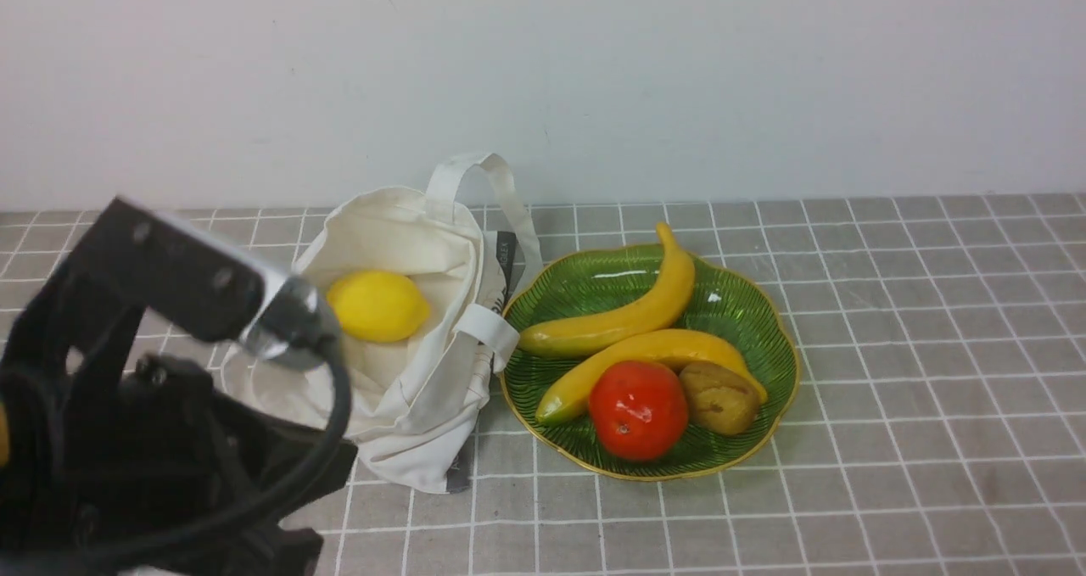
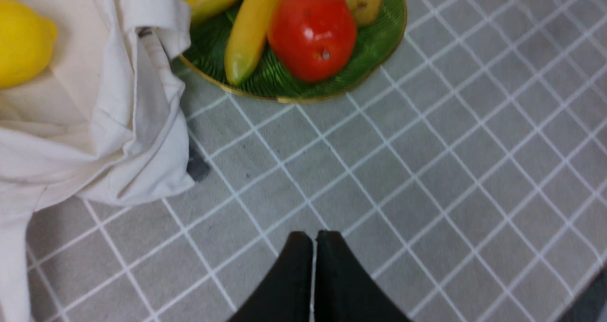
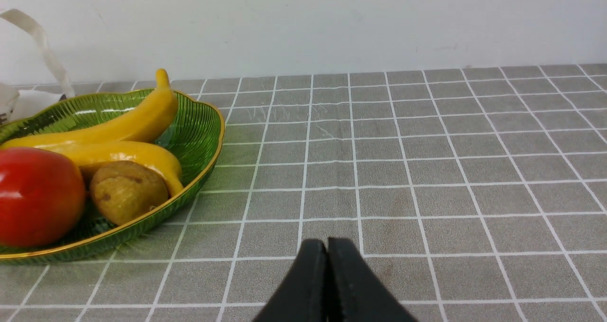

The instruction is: Take the fruit out of the bag on the grey coffee tablecloth and place them on the plate.

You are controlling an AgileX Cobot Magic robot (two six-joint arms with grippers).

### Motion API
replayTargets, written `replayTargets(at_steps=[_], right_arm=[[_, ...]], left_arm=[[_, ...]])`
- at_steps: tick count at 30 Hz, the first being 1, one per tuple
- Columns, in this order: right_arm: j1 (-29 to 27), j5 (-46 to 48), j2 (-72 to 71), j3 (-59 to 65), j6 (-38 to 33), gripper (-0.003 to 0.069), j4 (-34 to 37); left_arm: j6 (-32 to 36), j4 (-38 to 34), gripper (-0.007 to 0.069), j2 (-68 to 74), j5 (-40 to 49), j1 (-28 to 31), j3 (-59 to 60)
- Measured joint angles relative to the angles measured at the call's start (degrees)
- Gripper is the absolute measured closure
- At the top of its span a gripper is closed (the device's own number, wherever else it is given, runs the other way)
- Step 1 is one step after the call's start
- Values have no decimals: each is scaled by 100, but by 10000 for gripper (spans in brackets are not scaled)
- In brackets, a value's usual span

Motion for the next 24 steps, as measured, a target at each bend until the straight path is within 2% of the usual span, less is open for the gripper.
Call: replayTargets(at_steps=[3,5,7,16,24], right_arm=[[0,0,0,0,0,673,0],[0,0,0,0,0,673,0],[0,0,0,0,0,673,0],[0,0,0,0,0,673,0],[0,0,0,0,0,673,0]], left_arm=[[80,-396,632,-567,-1332,0,1021],[110,-542,632,-808,-1862,0,1423],[112,-611,632,-894,-2028,0,1581],[112,-579,632,-952,-2049,0,1944],[115,228,632,-989,-1784,0,1969]])
